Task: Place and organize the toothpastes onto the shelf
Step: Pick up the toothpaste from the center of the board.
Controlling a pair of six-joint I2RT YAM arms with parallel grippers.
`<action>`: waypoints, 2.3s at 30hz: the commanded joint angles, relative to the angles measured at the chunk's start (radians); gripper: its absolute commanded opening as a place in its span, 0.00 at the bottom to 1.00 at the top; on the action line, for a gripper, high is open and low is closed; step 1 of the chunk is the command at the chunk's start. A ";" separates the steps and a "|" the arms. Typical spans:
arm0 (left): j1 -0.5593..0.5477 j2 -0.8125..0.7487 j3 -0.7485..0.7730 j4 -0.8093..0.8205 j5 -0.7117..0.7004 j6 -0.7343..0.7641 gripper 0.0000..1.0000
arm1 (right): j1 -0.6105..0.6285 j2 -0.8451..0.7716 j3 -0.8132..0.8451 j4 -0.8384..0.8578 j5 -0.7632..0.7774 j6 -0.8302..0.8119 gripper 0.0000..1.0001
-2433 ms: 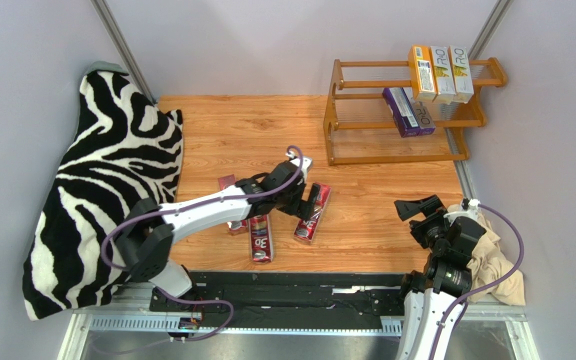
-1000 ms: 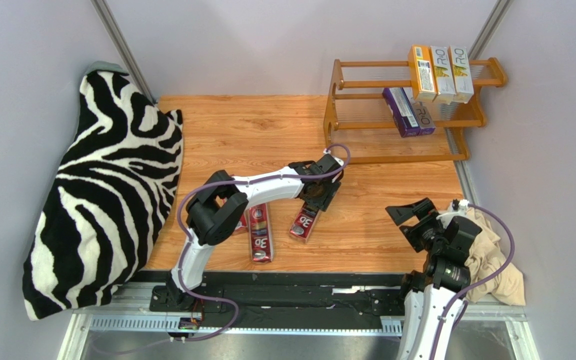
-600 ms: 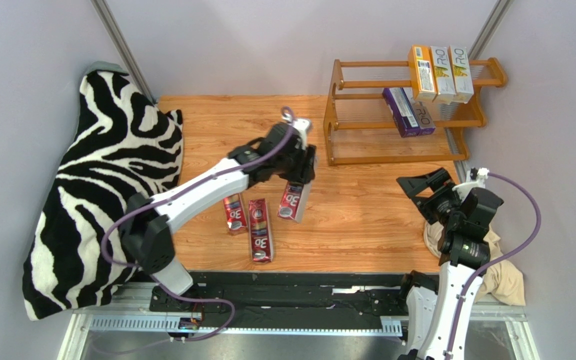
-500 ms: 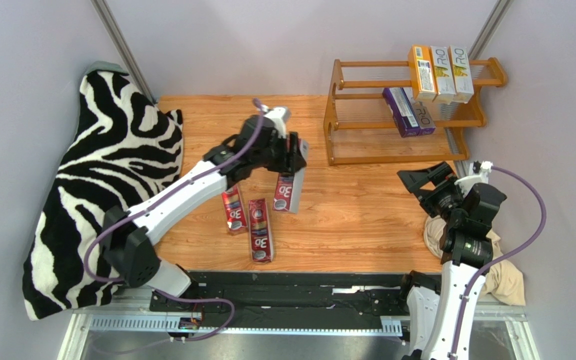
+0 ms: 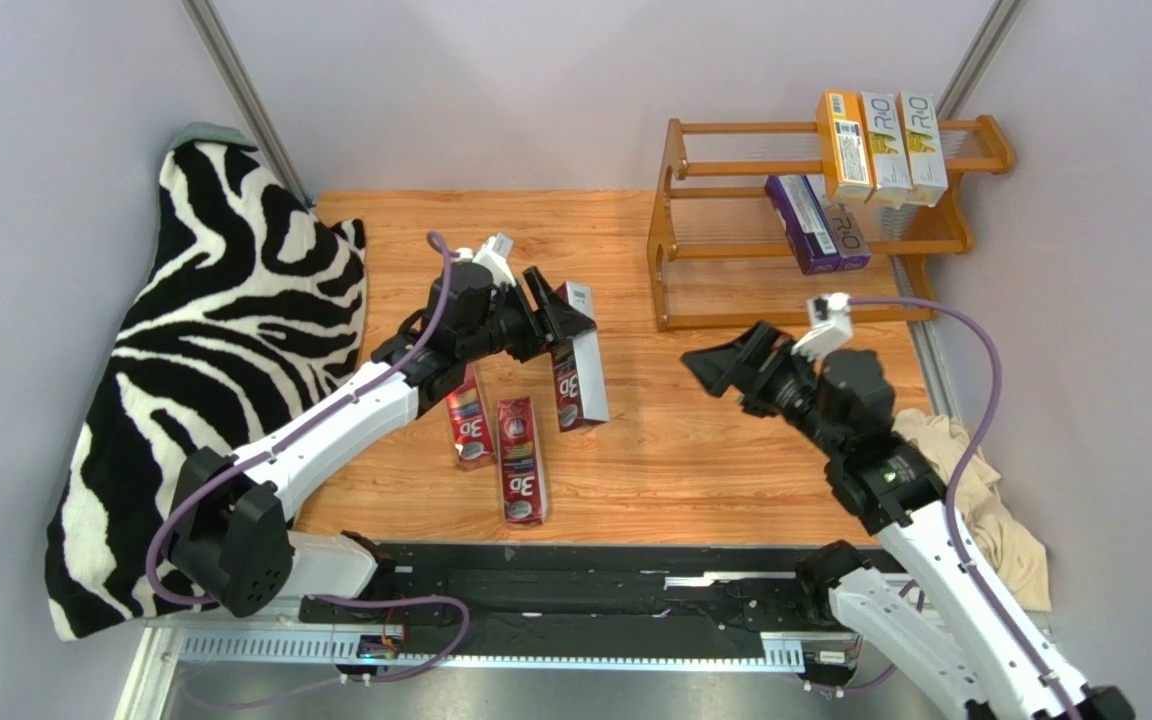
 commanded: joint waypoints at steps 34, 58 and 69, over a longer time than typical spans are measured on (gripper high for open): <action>0.017 0.024 -0.054 0.337 0.069 -0.285 0.50 | 0.918 0.391 0.104 0.405 1.029 -0.270 0.72; 0.042 0.095 0.038 0.392 0.255 -0.225 0.50 | 0.904 0.363 0.070 0.401 0.951 -0.284 0.55; 0.042 0.062 0.026 0.385 0.244 -0.205 0.54 | 0.865 0.360 0.064 0.302 0.925 -0.198 0.23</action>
